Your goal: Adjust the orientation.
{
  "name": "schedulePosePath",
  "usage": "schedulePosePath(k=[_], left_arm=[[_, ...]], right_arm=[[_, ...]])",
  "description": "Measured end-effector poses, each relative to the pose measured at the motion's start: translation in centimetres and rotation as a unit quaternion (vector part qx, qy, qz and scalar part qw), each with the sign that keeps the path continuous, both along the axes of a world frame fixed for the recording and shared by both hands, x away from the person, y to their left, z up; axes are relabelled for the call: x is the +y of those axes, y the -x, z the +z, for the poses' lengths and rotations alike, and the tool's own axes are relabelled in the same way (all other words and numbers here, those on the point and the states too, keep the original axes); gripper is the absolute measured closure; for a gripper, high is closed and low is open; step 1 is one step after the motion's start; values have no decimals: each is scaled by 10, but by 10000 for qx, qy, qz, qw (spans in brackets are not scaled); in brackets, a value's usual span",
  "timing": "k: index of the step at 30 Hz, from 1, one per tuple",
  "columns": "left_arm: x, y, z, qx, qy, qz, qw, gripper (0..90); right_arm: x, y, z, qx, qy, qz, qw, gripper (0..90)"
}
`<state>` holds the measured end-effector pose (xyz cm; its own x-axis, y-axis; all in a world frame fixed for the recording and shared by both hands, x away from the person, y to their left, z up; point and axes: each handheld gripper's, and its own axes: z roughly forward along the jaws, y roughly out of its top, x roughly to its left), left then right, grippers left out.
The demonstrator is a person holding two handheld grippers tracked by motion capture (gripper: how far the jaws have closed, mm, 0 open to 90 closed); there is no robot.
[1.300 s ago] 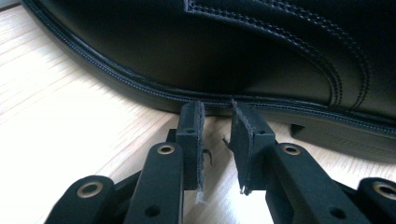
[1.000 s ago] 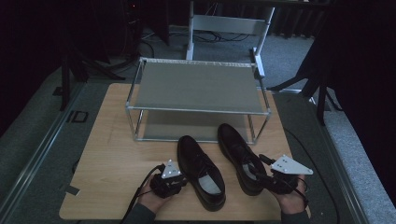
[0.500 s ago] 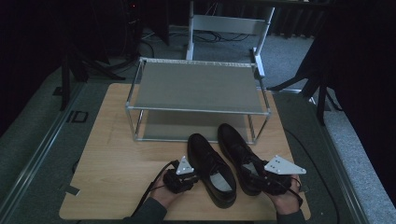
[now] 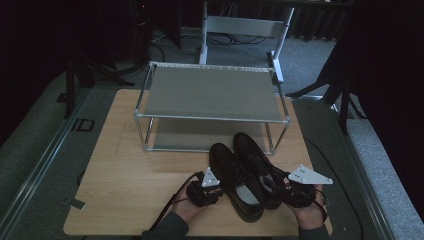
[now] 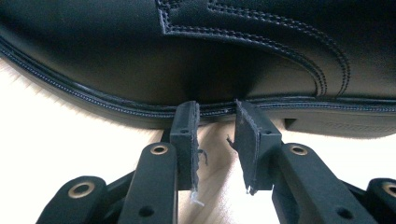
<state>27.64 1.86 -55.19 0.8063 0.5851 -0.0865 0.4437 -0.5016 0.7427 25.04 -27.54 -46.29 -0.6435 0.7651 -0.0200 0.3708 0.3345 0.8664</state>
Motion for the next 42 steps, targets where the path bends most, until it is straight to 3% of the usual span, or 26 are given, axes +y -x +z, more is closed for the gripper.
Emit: schedulePosePath(k=[3,9,12,15,20,28,30,33,34,36,38,39,40,42], left_arm=[[-3,6,2,25,23,-126,9999,695],[-16,32,11,-152,117,-467,9987,682],[-24,41,14,-182,143,-673,9975,683],[-29,44,14,-237,103,-669,9974,679],[-27,42,12,-169,219,-659,9974,687],[-29,42,12,-179,193,-640,9976,688],[-29,42,12,-178,195,-638,9976,688],[-29,42,12,-190,183,-632,9977,688],[-29,42,12,-190,183,-632,9977,688],[-29,42,12,-190,172,-633,9977,688],[-29,43,13,-218,157,-637,9976,688],[-29,43,13,-218,157,-637,9976,688],[-29,42,13,-244,167,-634,9975,688],[-30,42,15,-266,221,-608,9975,689]], right_arm=[[-2,2,1,136,-81,-15,9999,443],[3,9,-3,492,-54,-135,9987,427],[10,12,-6,684,56,-145,9975,409],[18,13,-10,914,208,-199,9954,386],[27,8,-16,1417,498,-393,9879,368],[32,1,-17,1969,504,-510,9778,370],[33,0,-16,2026,589,-556,9759,371],[37,-2,-14,2203,756,-617,9705,370],[37,-2,-14,2203,756,-617,9705,370],[41,-5,-14,2330,990,-646,9653,380],[45,-7,-16,2344,1217,-721,9618,425],[45,-7,-16,2344,1217,-721,9618,425],[47,-8,-17,2396,1345,-741,9586,469],[48,-9,-16,2426,1434,-731,9567,531]])
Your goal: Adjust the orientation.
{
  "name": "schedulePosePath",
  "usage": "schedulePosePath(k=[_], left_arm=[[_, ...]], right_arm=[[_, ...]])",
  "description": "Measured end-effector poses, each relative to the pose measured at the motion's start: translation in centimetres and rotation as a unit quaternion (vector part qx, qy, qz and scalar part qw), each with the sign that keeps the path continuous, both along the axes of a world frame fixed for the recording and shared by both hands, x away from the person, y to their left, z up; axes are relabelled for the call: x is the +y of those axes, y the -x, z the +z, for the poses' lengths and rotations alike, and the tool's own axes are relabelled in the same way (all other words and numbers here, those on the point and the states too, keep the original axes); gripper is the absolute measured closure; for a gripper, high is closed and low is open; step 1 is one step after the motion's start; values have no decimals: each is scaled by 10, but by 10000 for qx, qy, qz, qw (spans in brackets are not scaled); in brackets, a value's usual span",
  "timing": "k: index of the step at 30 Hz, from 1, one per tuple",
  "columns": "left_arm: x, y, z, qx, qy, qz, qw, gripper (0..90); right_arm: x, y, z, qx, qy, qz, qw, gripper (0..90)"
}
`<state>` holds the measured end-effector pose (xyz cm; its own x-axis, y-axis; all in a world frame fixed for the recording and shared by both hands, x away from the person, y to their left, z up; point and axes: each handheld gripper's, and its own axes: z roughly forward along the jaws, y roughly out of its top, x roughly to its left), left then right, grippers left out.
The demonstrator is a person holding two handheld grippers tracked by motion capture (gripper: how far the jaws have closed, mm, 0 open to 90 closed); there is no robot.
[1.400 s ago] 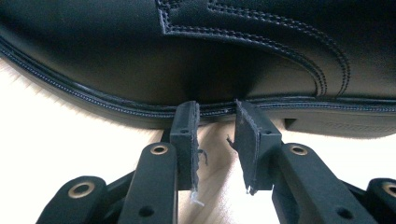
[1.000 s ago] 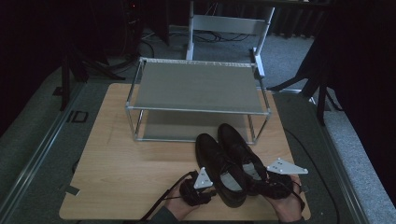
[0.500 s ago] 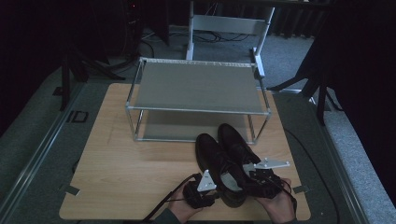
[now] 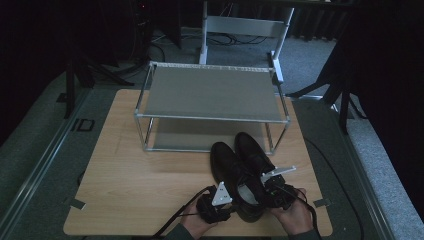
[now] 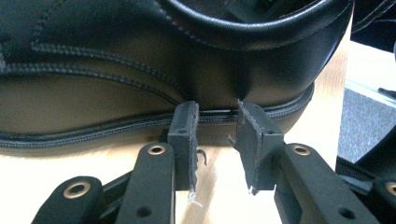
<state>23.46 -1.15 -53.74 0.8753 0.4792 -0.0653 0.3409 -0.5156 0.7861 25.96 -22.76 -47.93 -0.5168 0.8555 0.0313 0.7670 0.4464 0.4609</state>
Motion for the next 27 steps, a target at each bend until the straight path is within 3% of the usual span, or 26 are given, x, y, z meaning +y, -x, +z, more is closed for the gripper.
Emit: schedulePosePath(k=[6,11,19,27], left_arm=[[-2,-3,4,-27,90,55,9999,689],[-2,-5,5,-51,140,69,9999,689],[-2,-5,6,-72,211,62,9997,688],[-2,-5,6,-70,319,105,9994,686]], right_arm=[[-4,-3,-2,105,-198,84,9997,701],[-8,-4,-3,29,-348,13,9994,770],[-13,-2,-4,-115,-593,-173,9980,802],[-13,-1,-2,-263,-633,-328,9971,803]])
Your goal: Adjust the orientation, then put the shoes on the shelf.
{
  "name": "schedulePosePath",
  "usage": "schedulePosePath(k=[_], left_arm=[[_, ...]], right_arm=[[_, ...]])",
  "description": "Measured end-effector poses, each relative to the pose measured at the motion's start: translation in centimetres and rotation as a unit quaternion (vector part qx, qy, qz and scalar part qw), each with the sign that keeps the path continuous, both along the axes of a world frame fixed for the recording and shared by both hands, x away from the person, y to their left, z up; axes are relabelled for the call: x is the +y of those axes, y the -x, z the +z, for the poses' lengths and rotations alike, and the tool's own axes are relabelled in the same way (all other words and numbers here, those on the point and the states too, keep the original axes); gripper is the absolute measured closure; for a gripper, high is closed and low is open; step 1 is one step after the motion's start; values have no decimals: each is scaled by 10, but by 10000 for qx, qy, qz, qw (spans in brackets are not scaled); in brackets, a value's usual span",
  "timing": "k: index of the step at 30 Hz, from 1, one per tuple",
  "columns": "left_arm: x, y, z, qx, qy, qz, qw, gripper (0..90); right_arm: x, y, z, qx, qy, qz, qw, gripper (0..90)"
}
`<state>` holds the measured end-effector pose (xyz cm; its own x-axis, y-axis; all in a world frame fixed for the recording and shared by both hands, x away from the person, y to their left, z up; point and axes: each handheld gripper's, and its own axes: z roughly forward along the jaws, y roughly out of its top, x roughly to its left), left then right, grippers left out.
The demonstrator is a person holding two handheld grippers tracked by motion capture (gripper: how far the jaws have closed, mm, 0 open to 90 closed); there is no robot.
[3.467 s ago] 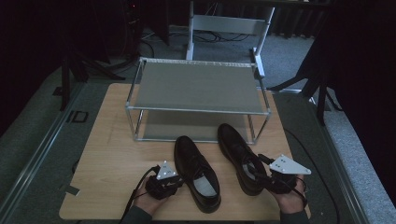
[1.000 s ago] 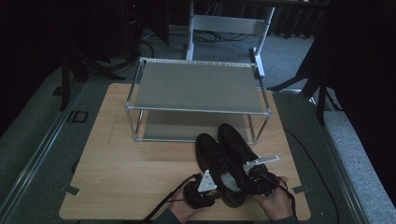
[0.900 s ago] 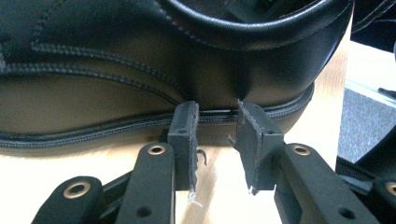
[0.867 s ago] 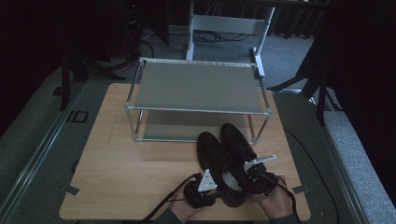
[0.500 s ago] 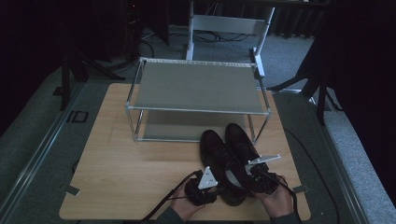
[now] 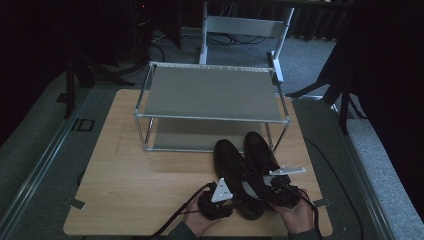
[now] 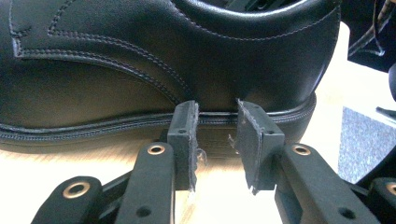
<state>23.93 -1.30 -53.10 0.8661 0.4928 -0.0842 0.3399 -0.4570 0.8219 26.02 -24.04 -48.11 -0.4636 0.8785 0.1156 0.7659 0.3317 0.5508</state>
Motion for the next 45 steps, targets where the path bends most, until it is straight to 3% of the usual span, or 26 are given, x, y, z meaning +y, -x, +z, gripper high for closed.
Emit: schedulePosePath(k=[11,19,26,34,45], left_arm=[[7,0,5,-79,119,-31,9999,645],[25,-1,10,-181,292,50,9994,605],[42,-10,15,-222,277,485,9982,594],[55,-19,19,-214,255,798,9963,588],[70,-36,14,-125,160,1381,9902,583]], right_arm=[[1,-2,6,-139,-193,-72,9997,806],[8,-6,13,-274,-359,-34,9990,807],[16,-12,22,-376,-412,46,9984,808],[24,-21,27,-492,-368,8,9981,807],[28,-31,31,-652,-455,-57,9968,806]])
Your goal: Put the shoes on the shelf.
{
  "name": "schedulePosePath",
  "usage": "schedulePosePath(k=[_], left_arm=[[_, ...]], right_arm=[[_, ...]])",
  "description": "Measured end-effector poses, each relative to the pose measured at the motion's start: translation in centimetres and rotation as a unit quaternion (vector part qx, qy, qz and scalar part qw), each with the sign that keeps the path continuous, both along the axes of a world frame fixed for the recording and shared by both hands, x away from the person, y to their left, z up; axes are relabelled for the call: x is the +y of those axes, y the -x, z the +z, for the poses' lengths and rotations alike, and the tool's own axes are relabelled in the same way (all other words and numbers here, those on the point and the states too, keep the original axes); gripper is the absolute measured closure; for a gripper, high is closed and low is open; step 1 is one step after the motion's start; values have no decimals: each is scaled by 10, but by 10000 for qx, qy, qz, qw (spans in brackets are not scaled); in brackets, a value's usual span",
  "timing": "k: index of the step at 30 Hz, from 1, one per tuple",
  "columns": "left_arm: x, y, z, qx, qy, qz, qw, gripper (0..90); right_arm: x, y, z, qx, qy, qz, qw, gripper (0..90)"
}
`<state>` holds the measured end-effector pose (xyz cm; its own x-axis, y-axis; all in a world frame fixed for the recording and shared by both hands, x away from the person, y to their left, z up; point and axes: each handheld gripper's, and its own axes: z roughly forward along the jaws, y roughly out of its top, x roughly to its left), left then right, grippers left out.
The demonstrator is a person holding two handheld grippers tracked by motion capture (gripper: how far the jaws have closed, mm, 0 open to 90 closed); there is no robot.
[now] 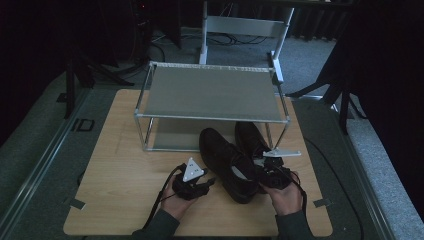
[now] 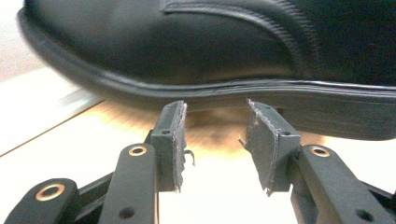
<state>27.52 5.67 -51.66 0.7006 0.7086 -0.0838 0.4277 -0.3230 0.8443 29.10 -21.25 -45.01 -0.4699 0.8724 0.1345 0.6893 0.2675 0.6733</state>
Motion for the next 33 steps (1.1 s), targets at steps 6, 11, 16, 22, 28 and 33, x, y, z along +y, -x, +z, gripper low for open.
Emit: schedulePosePath(k=[6,11,16,22,28,33], left_arm=[[5,-10,-1,128,42,265,9996,564],[1,-14,-2,143,18,248,9996,566],[-4,-18,-3,165,-40,190,9997,572],[-5,-20,-5,163,-26,235,9996,573],[-2,-28,-4,165,-54,342,9993,578],[-1,-38,-2,137,-67,509,9986,601]], right_arm=[[3,-5,0,-31,-43,-27,10000,806],[6,-11,-1,-41,-36,-36,10000,805],[11,-15,-2,-78,27,-62,9999,805],[12,-24,-2,-58,-50,-110,9999,805],[14,-32,-4,-109,-20,-158,9998,806],[18,-36,-4,-192,-61,-190,9996,806]])
